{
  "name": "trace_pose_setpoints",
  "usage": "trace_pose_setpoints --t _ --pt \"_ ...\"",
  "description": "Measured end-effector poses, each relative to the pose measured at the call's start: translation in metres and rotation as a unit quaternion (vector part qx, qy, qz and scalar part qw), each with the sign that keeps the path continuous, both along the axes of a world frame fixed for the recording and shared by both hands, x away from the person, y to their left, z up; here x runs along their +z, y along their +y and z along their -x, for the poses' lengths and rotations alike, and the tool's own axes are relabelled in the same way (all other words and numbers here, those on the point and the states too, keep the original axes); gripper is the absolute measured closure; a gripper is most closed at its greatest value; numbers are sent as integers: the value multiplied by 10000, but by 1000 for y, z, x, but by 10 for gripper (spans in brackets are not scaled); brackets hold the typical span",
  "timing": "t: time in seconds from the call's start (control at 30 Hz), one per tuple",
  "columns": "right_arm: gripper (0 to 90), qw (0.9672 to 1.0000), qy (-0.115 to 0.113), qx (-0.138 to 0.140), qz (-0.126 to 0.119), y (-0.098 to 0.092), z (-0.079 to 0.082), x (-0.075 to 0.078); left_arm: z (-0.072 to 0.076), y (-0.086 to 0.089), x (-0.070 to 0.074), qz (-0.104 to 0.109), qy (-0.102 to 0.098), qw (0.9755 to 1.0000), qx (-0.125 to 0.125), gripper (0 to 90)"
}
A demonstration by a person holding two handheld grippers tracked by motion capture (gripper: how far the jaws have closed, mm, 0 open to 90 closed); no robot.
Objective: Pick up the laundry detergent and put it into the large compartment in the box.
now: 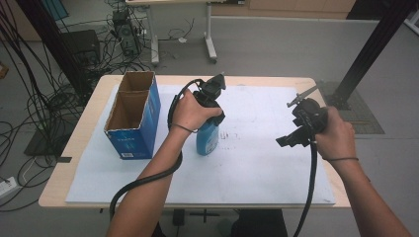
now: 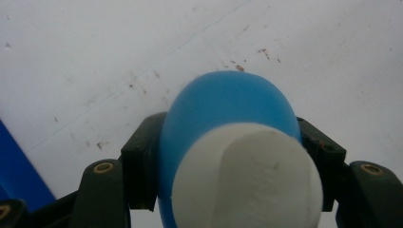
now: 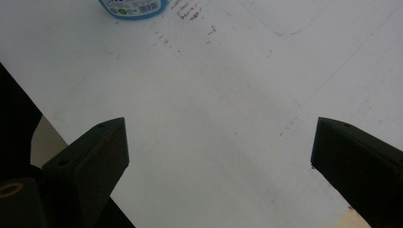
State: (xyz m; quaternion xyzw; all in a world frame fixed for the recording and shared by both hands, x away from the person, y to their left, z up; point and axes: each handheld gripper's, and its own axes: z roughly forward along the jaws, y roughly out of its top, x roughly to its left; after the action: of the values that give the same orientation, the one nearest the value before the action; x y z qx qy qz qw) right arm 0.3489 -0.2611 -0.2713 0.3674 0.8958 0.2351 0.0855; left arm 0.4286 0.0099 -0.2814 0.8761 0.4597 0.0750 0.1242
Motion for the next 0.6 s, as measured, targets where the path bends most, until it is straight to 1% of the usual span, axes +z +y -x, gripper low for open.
trace_pose_setpoints --t 0.33,0.6 --pt "53 10000 6 1 0 0 0 -1 0 0 0 10 -9 10000 19 373" --pt "54 10000 -3 -7 -4 0 1 -1 0 0 0 50 -107 9999 48 375"
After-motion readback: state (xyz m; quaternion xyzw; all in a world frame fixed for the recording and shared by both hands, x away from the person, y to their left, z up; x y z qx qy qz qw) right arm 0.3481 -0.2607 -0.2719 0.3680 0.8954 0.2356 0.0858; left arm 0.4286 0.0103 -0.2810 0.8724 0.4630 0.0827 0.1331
